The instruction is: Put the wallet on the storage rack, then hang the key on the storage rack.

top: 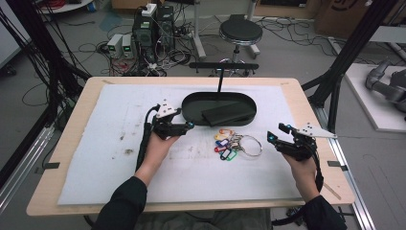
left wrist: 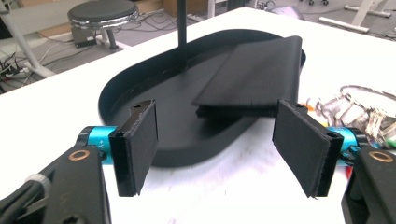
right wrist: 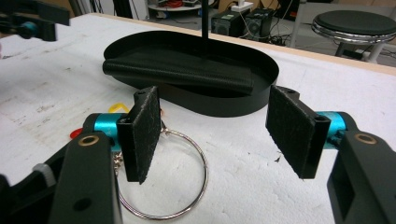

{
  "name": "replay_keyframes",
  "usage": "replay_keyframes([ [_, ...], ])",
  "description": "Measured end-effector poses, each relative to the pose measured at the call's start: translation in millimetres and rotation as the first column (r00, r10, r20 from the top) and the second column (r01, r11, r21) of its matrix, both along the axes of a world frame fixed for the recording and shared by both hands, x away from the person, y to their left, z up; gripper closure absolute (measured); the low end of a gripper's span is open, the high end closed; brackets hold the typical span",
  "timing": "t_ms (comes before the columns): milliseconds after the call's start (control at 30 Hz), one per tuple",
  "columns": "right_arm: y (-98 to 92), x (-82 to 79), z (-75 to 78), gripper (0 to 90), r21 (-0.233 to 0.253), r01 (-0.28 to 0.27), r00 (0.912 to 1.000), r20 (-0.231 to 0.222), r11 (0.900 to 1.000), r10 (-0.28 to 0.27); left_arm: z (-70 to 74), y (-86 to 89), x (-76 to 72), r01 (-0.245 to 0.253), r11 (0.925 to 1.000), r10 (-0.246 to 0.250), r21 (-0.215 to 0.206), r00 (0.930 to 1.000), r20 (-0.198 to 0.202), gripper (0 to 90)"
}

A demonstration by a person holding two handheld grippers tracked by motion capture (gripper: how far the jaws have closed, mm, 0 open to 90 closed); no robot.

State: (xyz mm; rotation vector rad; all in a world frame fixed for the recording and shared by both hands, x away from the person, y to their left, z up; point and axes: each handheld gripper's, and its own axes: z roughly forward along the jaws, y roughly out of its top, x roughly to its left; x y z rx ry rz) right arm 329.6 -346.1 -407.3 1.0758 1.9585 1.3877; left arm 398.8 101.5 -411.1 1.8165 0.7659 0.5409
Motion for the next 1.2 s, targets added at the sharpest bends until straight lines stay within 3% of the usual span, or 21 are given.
replay_keyframes([
  [300, -0.8, 0.6, 0.0, 36.3, 0.004, 0.007, 1.0, -0.002, 1.0, -0.007, 5.9, 34.8, -38.8, -0.016, 0.9998, 0.016, -0.016, 0.9998, -0.01, 29.2],
  [567, -2.4, 0.6, 0.1, 36.0, 0.006, 0.022, 0.9998, -0.002, 1.0, -0.022, 3.2, 64.5, -77.9, -0.069, 0.9959, 0.069, -0.058, 0.9975, -0.018, 28.7],
  [800, -3.0, -2.7, -0.7, 35.7, 0.003, 0.02, 0.9998, -0.009, 1.0, -0.02, -8.1, 80.8, -82.6, -0.118, 0.9897, 0.116, -0.08, 0.9925, -0.038, 28.6],
  [1033, -4.0, -3.9, -2.4, 35.4, 0.001, 0.019, 0.9997, -0.015, 1.0, -0.019, -7.6, 91.4, -82.2, -0.141, 0.9877, 0.143, -0.067, 0.9895, 0.02, 28.0],
  [1200, -3.5, -1.7, -4.1, 35.2, -0.007, 0.016, 0.9995, -0.026, 1.0, -0.016, -8.6, 97.5, -82.6, -0.144, 0.988, 0.146, -0.056, 0.9885, 0.038, 24.9],
])
